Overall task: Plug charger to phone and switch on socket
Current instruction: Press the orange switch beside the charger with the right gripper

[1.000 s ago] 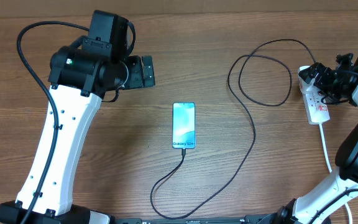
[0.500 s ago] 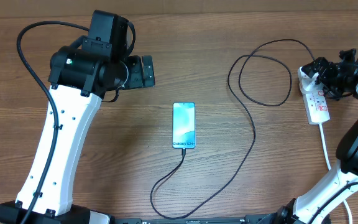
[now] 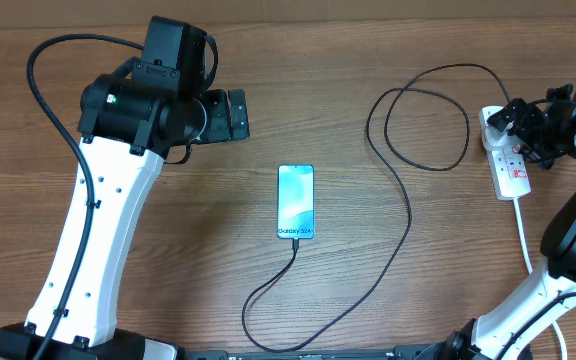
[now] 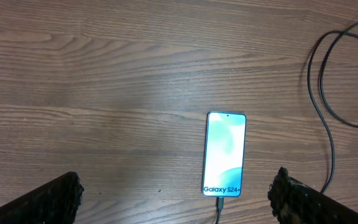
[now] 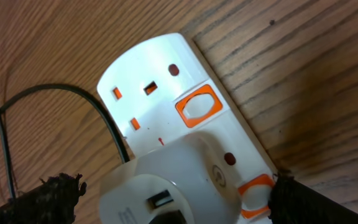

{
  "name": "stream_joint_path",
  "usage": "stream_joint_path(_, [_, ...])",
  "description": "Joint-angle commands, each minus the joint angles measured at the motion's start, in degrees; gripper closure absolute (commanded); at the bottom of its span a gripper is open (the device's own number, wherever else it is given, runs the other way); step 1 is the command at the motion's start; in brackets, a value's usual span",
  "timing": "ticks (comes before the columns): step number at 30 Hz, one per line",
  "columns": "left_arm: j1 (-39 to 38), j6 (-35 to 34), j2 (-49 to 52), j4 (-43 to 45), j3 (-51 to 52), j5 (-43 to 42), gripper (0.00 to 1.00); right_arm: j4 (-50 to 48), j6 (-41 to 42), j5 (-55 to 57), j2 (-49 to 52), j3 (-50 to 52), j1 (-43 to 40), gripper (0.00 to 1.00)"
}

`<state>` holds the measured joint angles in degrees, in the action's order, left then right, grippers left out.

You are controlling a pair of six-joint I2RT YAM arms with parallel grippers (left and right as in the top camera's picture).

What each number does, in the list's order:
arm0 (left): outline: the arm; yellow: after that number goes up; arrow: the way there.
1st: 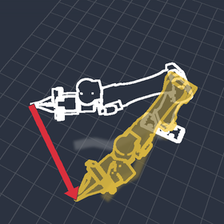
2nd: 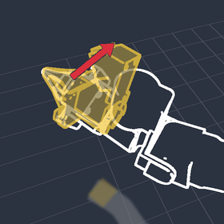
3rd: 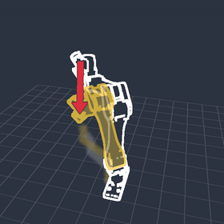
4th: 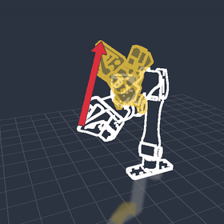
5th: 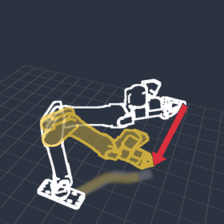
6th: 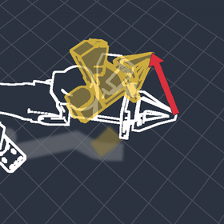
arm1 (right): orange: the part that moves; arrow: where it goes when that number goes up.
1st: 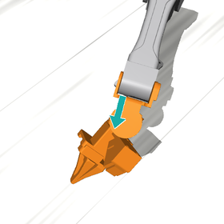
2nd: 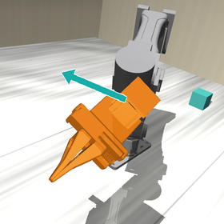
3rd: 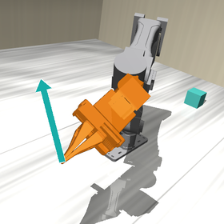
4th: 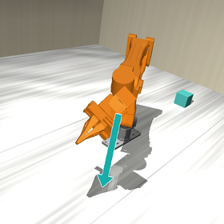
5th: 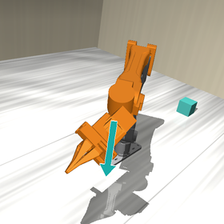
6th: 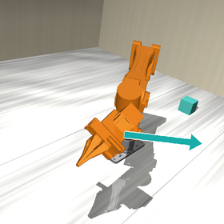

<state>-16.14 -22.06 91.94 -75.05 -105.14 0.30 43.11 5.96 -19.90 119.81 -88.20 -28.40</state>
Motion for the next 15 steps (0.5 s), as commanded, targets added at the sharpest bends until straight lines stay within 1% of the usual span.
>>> stream_joint_path(1, [-0.4,1.1,0.3,0.1,-0.4,0.8,0.00,0.0,-0.1,1.6,0.3,-1.7,0.3,0.00])
stream_joint_path(7, [-0.4,1.1,0.3,0.1,-0.4,0.7,0.00,-0.2,-2.0,-3.5,0.3,-1.7,0.8,0.00])
stream_joint_path(15, [-0.4,1.1,0.3,0.1,-0.4,0.8,0.00,0.5,-2.0,-3.8,0.3,-1.6,1.0,0.00])
